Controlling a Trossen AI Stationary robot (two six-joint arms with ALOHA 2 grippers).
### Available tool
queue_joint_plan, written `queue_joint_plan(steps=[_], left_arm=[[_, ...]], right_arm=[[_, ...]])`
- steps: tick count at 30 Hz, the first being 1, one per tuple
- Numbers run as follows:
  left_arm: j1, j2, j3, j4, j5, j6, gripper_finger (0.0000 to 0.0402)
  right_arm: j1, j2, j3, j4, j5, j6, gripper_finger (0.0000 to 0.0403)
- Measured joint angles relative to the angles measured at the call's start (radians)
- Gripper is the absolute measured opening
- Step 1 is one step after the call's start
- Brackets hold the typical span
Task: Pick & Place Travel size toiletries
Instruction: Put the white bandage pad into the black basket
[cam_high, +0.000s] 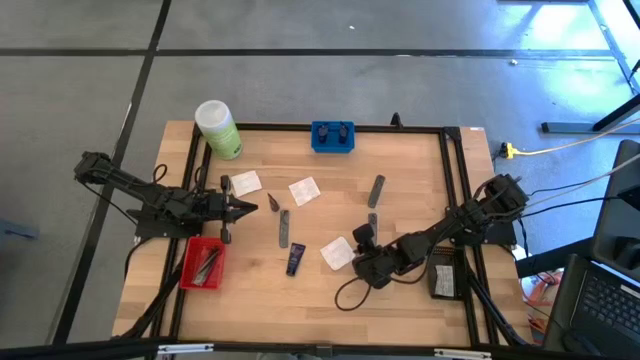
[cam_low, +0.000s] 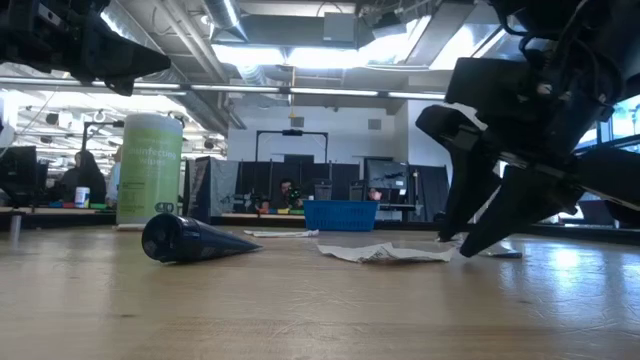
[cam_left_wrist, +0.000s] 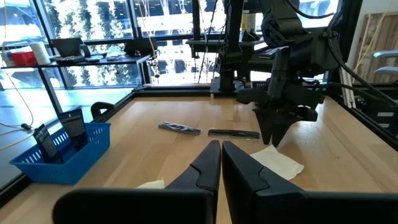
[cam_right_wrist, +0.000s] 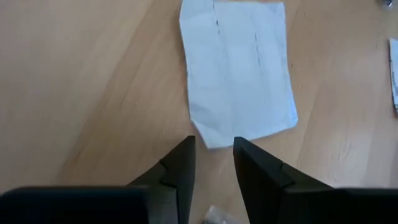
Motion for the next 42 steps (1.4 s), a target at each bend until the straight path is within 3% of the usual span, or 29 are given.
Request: queue_joint_plan(steps=[20, 25, 30, 42], left_arm=[[0.000, 0.000, 0.000, 0.000, 0.000, 0.000, 0.0010], [0.000, 0.000, 0.000, 0.000, 0.000, 0.000, 0.0013], [0.000, 0.000, 0.000, 0.000, 0.000, 0.000, 0.0015], [0.000, 0.000, 0.000, 0.000, 0.000, 0.000, 0.0013]], right_arm=[[0.001, 0.052, 0.004, 0.065, 0.007, -0.029, 0.0080], [0.009, 0.050, 0.003, 0.065, 0.024, -0.032, 0.0053], [0.011, 0.052, 0.028, 0.032, 0.016, -0.034, 0.0009], [0.011, 0.052, 0.182, -0.191, 0.024, -0.005, 0.0003]])
